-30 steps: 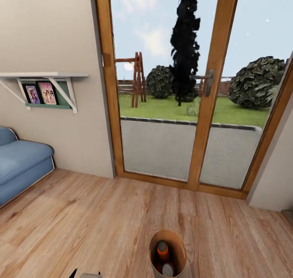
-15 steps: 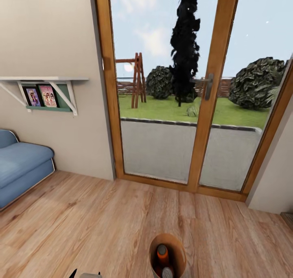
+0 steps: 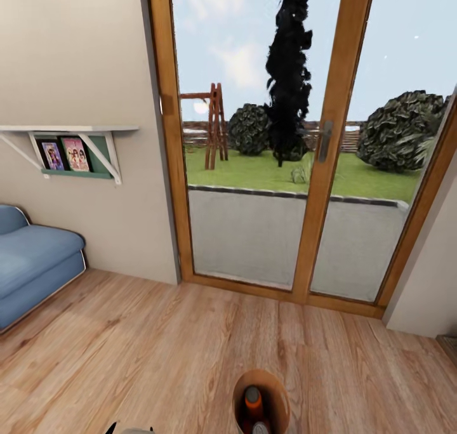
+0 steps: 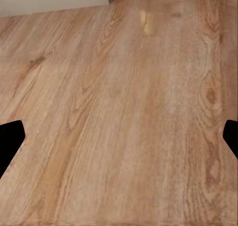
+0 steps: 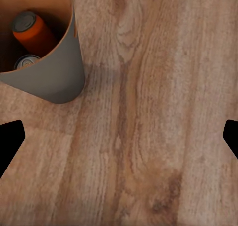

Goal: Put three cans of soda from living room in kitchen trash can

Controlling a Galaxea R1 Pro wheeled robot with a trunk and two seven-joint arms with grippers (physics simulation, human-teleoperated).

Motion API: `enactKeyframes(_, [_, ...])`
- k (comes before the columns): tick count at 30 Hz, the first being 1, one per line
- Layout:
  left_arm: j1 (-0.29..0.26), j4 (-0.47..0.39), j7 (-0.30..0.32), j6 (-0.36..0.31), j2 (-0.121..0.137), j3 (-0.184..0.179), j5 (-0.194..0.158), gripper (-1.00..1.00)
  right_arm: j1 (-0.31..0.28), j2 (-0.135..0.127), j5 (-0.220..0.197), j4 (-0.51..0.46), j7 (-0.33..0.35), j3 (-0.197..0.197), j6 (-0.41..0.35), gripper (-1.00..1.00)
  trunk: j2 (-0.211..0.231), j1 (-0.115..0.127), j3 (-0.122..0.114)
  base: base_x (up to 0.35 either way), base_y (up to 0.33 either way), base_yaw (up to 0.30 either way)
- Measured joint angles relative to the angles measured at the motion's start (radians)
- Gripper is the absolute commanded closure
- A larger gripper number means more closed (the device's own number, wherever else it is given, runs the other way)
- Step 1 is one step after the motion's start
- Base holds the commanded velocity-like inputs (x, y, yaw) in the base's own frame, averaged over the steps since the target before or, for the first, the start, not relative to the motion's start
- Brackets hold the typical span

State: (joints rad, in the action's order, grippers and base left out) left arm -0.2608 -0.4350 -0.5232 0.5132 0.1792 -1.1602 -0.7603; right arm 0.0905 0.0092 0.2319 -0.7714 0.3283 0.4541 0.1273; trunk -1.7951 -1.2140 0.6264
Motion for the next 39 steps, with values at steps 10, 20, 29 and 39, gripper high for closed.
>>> enactKeyframes(10, [0.000, 0.030, 0.019, 0.000, 0.000, 0.000, -0.001, -1.00, 0.000, 0.000, 0.001, 0.002, 0.000, 0.000, 0.000, -1.00, 0.070, 0.038, -0.031, 0.000, 0.000, 0.000])
enactKeyframes(20, [0.000, 0.070, 0.028, -0.006, -0.001, 0.001, -0.009, -1.00, 0.000, -0.016, 0.002, 0.045, 0.000, 0.000, 0.012, -1.00, 0.140, 0.077, -0.063, 0.000, 0.000, 0.000])
enactKeyframes(29, [0.000, 0.147, 0.118, -0.005, -0.007, 0.001, -0.137, -1.00, 0.000, -0.035, 0.000, 0.092, 0.000, 0.000, 0.060, -1.00, 0.203, 0.111, -0.091, 0.000, 0.000, 0.000])
enactKeyframes(39, [0.014, 0.230, 0.160, 0.000, -0.027, 0.001, -0.205, -1.00, 0.000, -0.043, 0.000, 0.110, 0.000, 0.000, 0.065, -1.00, 0.273, 0.149, -0.122, 0.000, 0.000, 0.000])
